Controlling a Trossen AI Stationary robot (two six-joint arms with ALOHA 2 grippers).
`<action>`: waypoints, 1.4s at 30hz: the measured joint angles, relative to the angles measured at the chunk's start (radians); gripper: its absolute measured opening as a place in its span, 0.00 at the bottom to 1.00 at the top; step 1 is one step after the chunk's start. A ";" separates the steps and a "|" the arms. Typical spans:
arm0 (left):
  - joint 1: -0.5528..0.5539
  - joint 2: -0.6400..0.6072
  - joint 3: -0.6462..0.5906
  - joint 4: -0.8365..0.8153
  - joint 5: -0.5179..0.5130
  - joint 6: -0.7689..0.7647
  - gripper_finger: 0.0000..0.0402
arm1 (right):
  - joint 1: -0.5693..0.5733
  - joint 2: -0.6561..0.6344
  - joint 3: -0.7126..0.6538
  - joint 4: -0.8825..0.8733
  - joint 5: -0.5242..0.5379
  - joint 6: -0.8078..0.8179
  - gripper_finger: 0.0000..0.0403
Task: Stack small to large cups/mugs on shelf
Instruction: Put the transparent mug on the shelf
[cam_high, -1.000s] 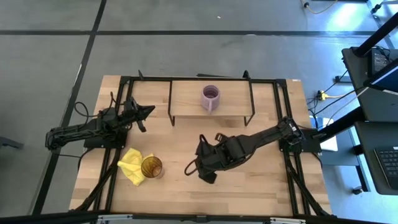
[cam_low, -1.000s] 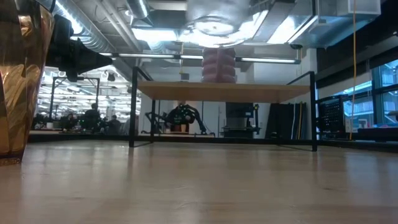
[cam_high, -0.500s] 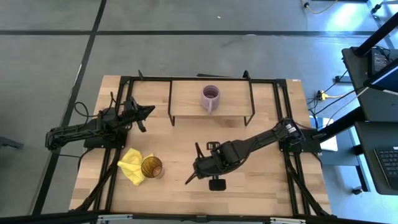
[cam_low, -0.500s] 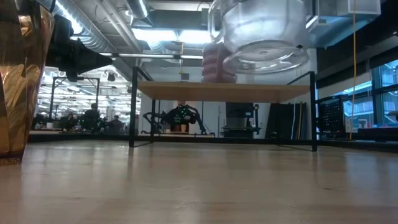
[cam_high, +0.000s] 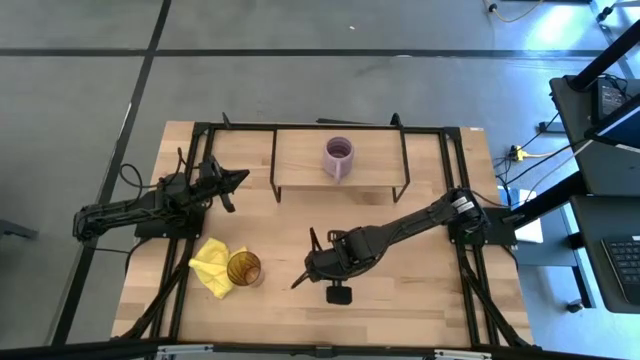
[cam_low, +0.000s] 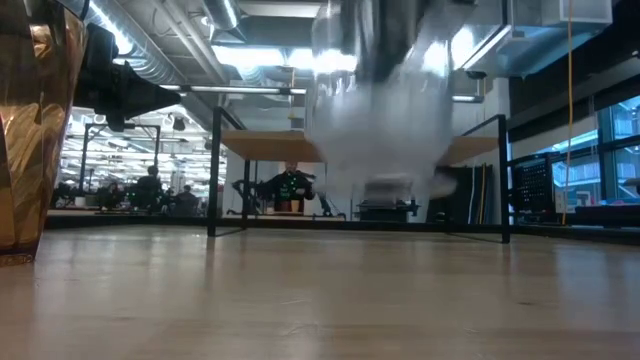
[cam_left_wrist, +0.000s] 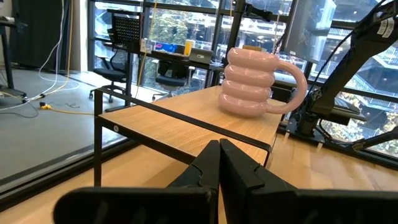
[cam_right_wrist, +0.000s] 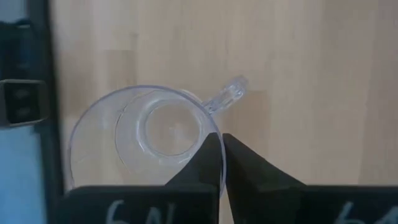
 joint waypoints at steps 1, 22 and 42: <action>0.000 0.000 0.000 0.000 0.000 0.000 0.00 | -0.001 0.000 -0.011 0.015 0.010 0.008 0.03; 0.000 0.000 0.000 0.000 0.000 0.000 0.00 | -0.005 0.000 -0.076 0.099 0.056 0.012 0.17; 0.000 0.000 0.000 0.000 0.000 0.000 0.00 | -0.040 0.000 0.166 0.098 0.133 0.271 0.26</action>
